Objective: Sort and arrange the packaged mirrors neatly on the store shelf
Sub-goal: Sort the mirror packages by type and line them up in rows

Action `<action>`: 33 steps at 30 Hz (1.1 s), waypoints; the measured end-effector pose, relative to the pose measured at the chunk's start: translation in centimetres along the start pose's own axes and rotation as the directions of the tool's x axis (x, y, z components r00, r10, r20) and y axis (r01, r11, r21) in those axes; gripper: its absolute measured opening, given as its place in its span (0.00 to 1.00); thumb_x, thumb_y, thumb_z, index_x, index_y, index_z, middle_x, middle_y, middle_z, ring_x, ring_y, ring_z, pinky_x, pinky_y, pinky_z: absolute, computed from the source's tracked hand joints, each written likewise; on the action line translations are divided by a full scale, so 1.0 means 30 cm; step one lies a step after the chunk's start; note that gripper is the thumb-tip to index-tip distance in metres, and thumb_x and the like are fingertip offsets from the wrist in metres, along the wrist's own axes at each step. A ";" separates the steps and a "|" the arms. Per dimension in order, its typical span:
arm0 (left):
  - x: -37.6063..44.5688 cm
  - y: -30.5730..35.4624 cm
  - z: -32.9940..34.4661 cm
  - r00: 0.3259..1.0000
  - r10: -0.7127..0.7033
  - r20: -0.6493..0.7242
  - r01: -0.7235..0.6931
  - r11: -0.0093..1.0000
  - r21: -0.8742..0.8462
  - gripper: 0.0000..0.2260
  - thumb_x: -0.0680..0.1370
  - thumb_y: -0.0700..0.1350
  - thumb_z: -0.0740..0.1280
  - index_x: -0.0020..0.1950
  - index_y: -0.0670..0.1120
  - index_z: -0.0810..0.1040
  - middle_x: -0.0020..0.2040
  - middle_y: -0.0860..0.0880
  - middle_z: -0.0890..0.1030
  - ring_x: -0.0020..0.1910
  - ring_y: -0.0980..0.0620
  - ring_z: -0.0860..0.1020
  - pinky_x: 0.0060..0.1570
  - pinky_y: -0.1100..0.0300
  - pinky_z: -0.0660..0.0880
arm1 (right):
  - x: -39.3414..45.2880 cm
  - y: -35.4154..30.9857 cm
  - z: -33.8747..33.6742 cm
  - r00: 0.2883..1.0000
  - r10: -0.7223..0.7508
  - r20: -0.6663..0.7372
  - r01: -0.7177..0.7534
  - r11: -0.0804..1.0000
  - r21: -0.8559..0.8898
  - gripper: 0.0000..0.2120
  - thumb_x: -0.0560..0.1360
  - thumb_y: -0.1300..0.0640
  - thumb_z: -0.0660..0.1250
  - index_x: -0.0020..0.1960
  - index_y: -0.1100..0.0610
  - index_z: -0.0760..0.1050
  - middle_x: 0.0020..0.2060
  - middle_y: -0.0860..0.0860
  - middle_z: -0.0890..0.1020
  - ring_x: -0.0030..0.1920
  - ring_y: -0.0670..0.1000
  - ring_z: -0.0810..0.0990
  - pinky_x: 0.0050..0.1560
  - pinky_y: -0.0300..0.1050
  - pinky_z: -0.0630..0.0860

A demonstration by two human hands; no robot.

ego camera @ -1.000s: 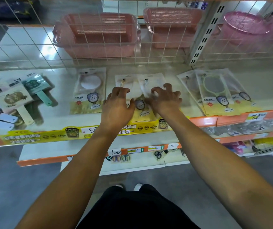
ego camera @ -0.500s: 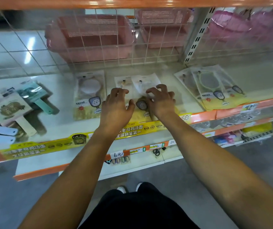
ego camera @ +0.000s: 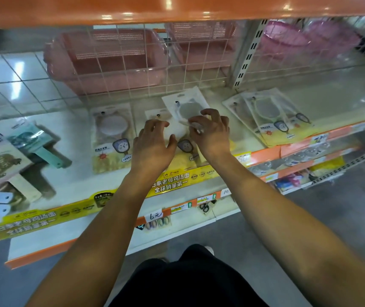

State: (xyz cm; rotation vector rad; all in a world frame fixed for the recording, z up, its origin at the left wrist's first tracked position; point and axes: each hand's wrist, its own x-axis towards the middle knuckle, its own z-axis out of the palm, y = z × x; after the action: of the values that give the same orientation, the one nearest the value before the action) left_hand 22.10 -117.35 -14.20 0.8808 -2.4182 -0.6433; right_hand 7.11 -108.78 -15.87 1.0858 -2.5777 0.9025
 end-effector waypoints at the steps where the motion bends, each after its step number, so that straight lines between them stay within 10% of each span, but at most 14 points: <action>1: 0.007 0.007 0.007 1.000 0.000 0.006 0.000 1.000 -0.005 0.17 0.77 0.50 0.63 0.63 0.45 0.74 0.63 0.45 0.73 0.56 0.42 0.77 0.52 0.46 0.75 | 0.003 -0.001 -0.010 1.000 0.010 0.008 -0.010 1.000 0.002 0.11 0.69 0.51 0.70 0.50 0.47 0.83 0.58 0.50 0.78 0.53 0.63 0.75 0.50 0.52 0.73; 20: 0.149 0.405 0.307 0.996 0.041 0.075 -0.043 0.999 0.030 0.18 0.78 0.50 0.64 0.67 0.47 0.72 0.65 0.46 0.72 0.58 0.42 0.76 0.54 0.48 0.73 | 0.127 0.410 -0.205 0.994 0.011 -0.108 -0.012 1.000 -0.009 0.14 0.67 0.46 0.70 0.50 0.49 0.83 0.55 0.50 0.79 0.53 0.63 0.77 0.47 0.52 0.76; 33: 0.220 0.634 0.493 0.997 -0.079 0.009 0.077 0.990 0.120 0.18 0.78 0.51 0.63 0.66 0.47 0.72 0.65 0.47 0.72 0.59 0.44 0.76 0.55 0.48 0.73 | 0.258 0.667 -0.278 0.995 -0.067 0.079 0.066 0.998 0.022 0.15 0.69 0.44 0.71 0.54 0.47 0.81 0.59 0.48 0.77 0.59 0.61 0.74 0.54 0.55 0.73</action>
State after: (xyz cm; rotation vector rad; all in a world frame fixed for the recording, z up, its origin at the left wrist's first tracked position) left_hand 0.40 -105.04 -12.91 1.0271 -2.4658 -0.5395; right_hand -12.85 -97.33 -15.33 1.2293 -2.5840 0.8873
